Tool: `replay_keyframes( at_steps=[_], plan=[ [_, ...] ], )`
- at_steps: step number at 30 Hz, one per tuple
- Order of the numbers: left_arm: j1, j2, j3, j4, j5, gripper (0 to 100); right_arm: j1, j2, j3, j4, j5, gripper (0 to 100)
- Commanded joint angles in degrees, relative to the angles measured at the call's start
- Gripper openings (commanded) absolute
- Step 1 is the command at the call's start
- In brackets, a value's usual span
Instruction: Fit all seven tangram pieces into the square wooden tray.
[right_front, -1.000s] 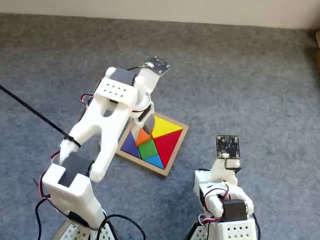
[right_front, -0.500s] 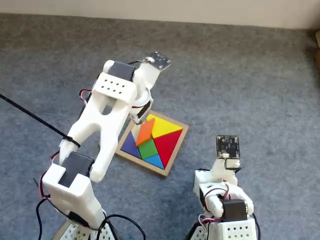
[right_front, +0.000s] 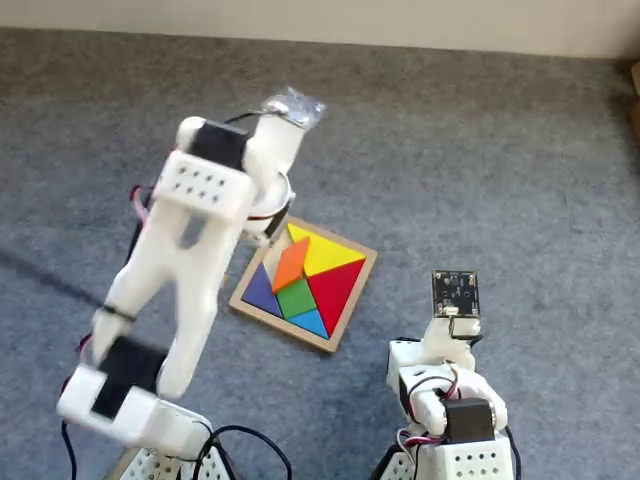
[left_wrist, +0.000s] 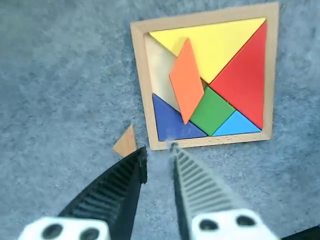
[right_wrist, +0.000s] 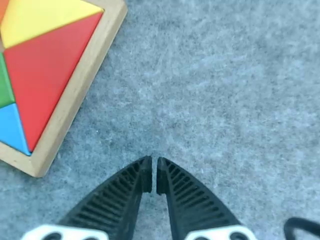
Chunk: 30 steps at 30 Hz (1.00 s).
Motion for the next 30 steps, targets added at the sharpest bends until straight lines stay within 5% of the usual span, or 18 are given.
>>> replay_keyframes(
  at_steps=[1, 10, 26, 30],
  plan=[
    [-4.00, -10.24, 4.09, 0.70, 0.70, 0, 0.66, -1.01, 7.69, 0.31, -0.35, 3.4],
    [-11.21, -21.23, 17.80, 0.79, 0.70, 1, 0.66, -1.01, 7.69, 0.31, -0.35, 3.4],
    [-10.68, -30.02, 27.74, -8.88, 0.62, 1, 0.66, -1.01, 7.69, 0.31, -0.35, 3.4],
    [-6.20, -30.02, 28.18, -12.57, -0.26, 1, 0.66, -1.01, 7.69, 0.31, -0.35, 3.4]
  ],
)
